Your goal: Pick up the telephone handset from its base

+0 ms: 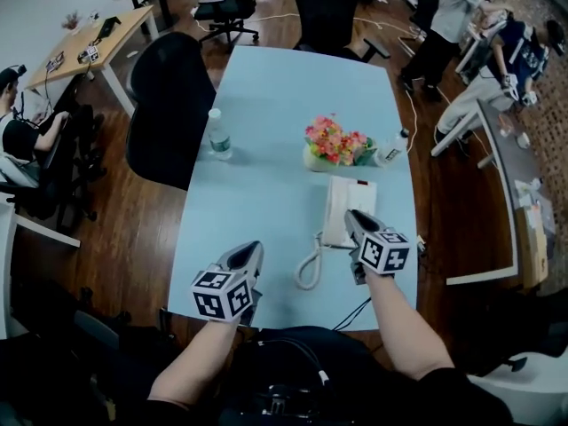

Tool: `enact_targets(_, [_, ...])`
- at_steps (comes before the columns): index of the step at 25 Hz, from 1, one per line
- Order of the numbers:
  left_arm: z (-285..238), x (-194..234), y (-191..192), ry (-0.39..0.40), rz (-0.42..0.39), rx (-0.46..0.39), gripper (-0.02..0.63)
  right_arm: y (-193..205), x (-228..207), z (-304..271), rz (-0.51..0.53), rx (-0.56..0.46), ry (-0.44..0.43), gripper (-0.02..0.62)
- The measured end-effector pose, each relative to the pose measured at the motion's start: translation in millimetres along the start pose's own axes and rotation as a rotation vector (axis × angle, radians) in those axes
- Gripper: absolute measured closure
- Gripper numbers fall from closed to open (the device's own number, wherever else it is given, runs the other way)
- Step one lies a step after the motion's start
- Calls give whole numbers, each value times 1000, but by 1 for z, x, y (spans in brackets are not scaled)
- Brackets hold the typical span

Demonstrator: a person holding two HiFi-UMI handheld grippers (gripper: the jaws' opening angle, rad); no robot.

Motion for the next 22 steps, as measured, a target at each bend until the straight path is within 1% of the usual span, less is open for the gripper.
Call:
enact_targets(1, [1,2,3,-8,12,1,606,-4,-3,-11,17,16,19,485])
enact_targets(2, [2,4,7,-14,24,3,606,-8,-5,-21,32,32,39,430])
enact_targets(3, [4,5,10,-20,34,5,606,-13,-7,-30,45,47,58,389])
enact_targets(4, [4,6,13,-26,41,8,606,-17,-9,-39,58,61,78,359])
enact_targets(5, [5,7,16,-31,46,10,606,-21,-11,-48,70,75,98,348])
enact_targets(8, [4,7,19,-40,59,9,606,-30,-19,-72,72,135,144,339])
enact_targets(12, [7,4,23,-43,70,4,606,-27,-27,-100,49,217,170,328])
enact_targets(13, [9,3,23,-45,71,2,606,-26,-27,-105,48,227,176,327])
enact_targets(14, [10,3,24,-48,72,0,606,-26,-26,-109,50,233,184,308])
enact_targets(17, [16,6,25,-64,79,-5,606,-25,-24,-120,65,253,214,284])
enact_targets(20, [22,11,27,-85,90,-10,606,-20,-26,-127,68,273,239,273])
enact_targets(22, [25,15,28,-96,98,-11,606,-16,-24,-130,88,275,261,273])
Point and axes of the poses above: the fingertips, and each gripper's own axes: z backward along the fingers, x to its left, y out of its underside, the point moved 10 cm from there along z, backward along the fingers, and after that the axes turned 10 degrees about x, right-handed, at the moved point
